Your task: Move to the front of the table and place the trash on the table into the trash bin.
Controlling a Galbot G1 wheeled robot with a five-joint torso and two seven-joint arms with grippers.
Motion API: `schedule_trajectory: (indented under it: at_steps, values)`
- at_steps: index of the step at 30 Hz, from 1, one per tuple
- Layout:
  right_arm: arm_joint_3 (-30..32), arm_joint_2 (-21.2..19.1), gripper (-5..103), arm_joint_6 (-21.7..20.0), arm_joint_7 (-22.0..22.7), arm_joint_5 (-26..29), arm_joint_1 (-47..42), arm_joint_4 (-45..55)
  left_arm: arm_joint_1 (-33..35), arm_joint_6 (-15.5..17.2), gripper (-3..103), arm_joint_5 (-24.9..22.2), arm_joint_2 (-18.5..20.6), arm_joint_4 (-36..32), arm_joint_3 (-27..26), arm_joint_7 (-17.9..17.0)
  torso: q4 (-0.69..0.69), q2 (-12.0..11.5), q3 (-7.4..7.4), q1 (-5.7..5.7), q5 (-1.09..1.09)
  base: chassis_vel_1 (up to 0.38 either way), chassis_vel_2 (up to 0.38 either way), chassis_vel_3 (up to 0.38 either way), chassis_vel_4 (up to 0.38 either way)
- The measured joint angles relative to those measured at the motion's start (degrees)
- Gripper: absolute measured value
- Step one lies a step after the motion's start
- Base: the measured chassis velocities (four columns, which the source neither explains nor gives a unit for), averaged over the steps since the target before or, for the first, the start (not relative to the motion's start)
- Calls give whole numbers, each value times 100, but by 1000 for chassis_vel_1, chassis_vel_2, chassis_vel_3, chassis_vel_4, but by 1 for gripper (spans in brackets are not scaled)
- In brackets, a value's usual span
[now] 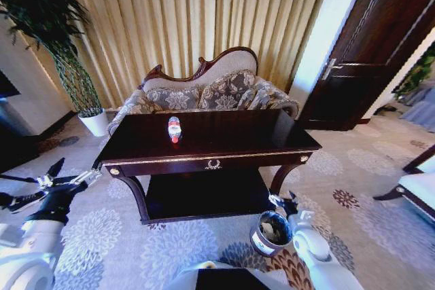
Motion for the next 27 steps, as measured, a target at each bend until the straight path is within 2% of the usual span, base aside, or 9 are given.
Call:
schedule_trajectory:
  at_steps: [2,4,6,11,27]
  values:
    - [-9,4,100,2,2,-82,-187,680,-9,0,100,22,-24,0,86,0,-1,0,0,0,-1,0,0,0,0]
    - [-19,3,100,1,2,-154,-229,869,-13,0,100,29,-31,0,114,0,-1,0,0,0,-1,0,0,0,0]
    - [-46,-7,100,-16,2,-488,-325,1434,-22,-9,100,45,-49,0,174,0,-1,0,0,0,0,0,0,0,0]
    - [-81,-21,100,-203,6,-735,-316,2065,-11,-19,100,73,-73,0,190,2,0,0,0,0,1,0,0,0,0]
    - [-185,-38,100,-279,18,-863,-273,2090,8,-49,100,118,-79,0,224,81,0,1,0,-1,1,-35,35,42,-36]
